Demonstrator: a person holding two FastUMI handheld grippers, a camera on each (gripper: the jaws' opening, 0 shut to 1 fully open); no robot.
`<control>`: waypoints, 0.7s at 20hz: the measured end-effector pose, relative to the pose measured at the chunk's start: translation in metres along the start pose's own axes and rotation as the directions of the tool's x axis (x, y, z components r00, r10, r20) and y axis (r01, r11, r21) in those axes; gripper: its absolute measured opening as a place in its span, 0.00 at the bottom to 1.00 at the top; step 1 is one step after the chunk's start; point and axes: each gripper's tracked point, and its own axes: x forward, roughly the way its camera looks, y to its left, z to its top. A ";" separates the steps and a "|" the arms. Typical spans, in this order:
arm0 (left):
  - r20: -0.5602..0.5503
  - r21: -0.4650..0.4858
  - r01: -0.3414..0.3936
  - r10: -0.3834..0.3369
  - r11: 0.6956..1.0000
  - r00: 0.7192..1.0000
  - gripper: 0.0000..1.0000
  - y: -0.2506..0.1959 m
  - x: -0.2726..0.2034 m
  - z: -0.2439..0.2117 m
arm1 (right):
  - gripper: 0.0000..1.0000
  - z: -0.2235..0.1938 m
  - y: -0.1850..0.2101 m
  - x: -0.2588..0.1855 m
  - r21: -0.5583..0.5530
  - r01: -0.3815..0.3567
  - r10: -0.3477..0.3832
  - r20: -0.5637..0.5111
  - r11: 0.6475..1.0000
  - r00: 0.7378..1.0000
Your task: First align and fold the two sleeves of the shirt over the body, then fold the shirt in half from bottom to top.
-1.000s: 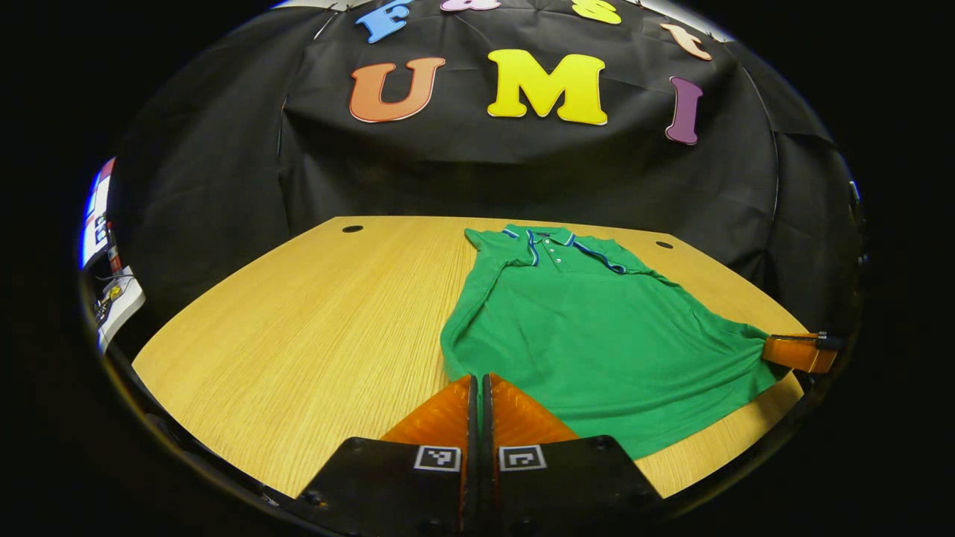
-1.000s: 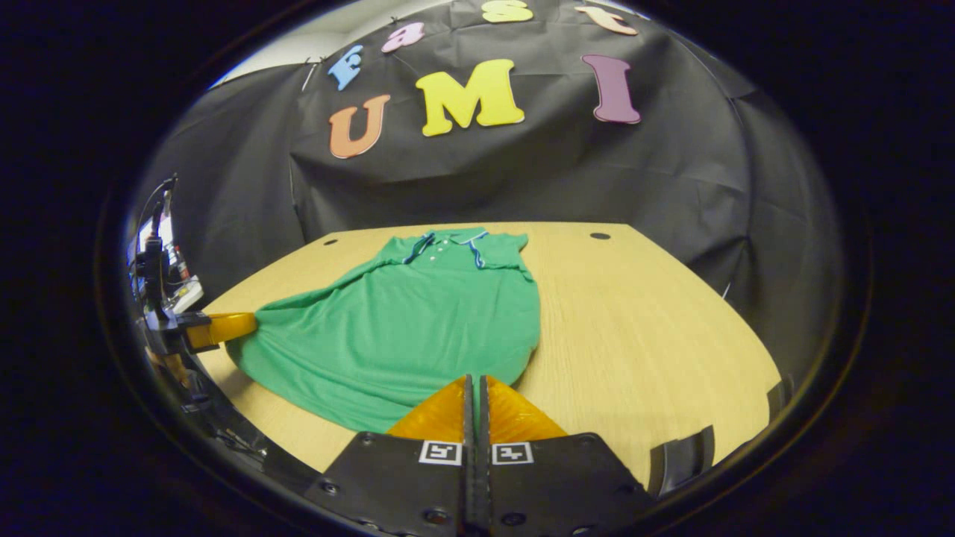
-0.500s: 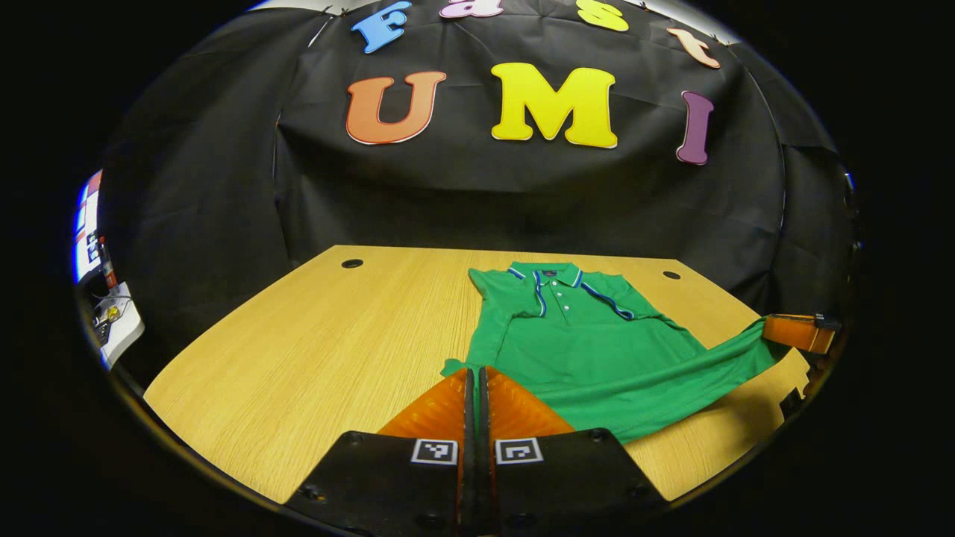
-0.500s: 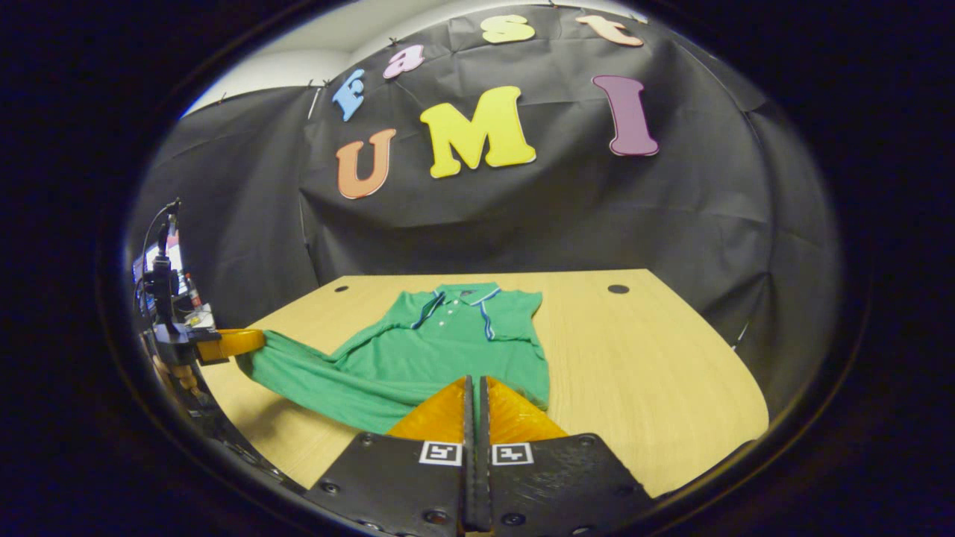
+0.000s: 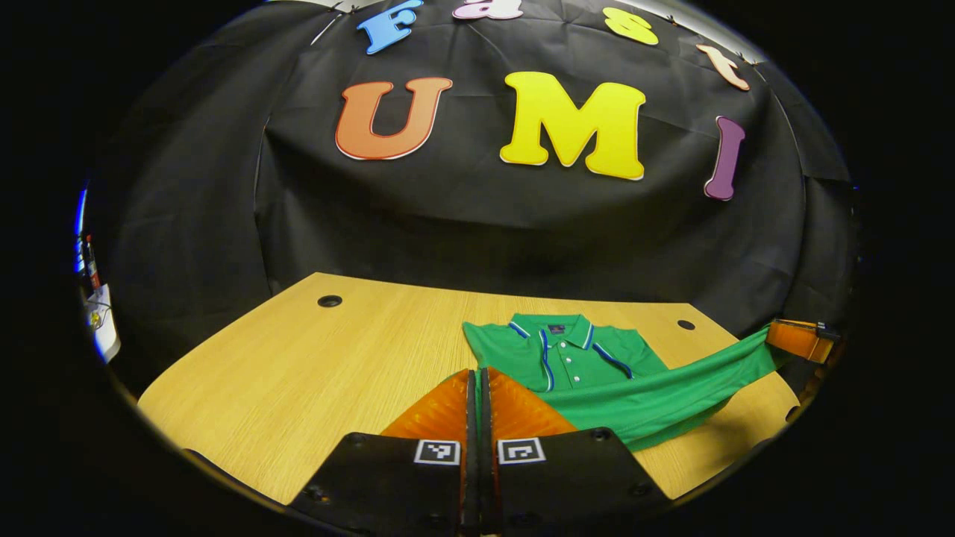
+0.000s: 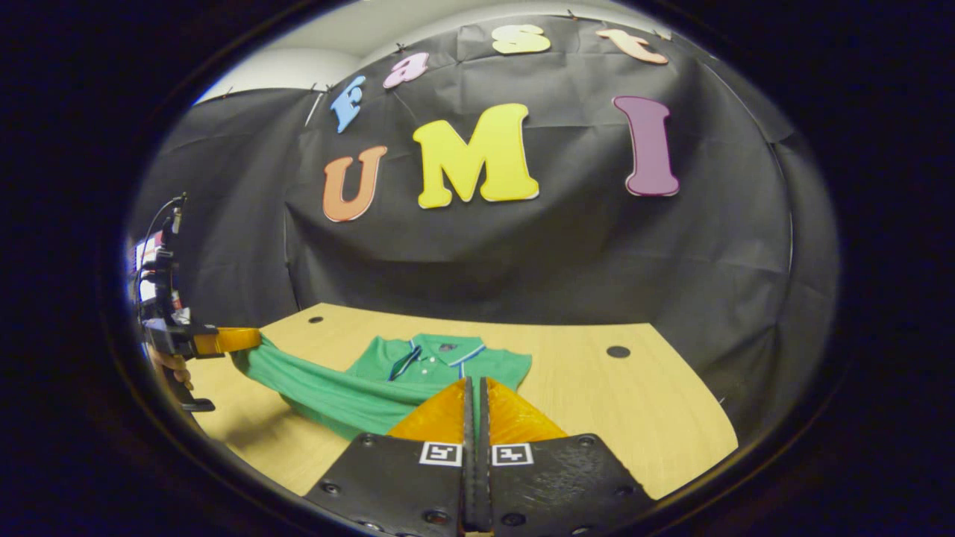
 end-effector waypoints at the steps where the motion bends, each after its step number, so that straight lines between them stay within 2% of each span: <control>1: 0.009 -0.007 0.007 -0.007 1.000 1.000 0.06 -0.001 0.012 0.007 | 0.00 0.007 -0.002 0.012 -0.013 -0.001 0.001 0.013 1.000 1.000; 5: 0.011 -0.015 -0.017 0.017 1.000 1.000 0.06 0.006 0.076 0.028 | 0.00 0.014 -0.008 0.075 -0.023 -0.016 0.016 -0.021 1.000 1.000; 14: -0.070 0.002 -0.038 0.038 0.999 0.997 0.06 0.011 0.217 0.022 | 0.00 0.021 -0.037 0.220 0.010 0.030 -0.029 -0.116 0.999 0.993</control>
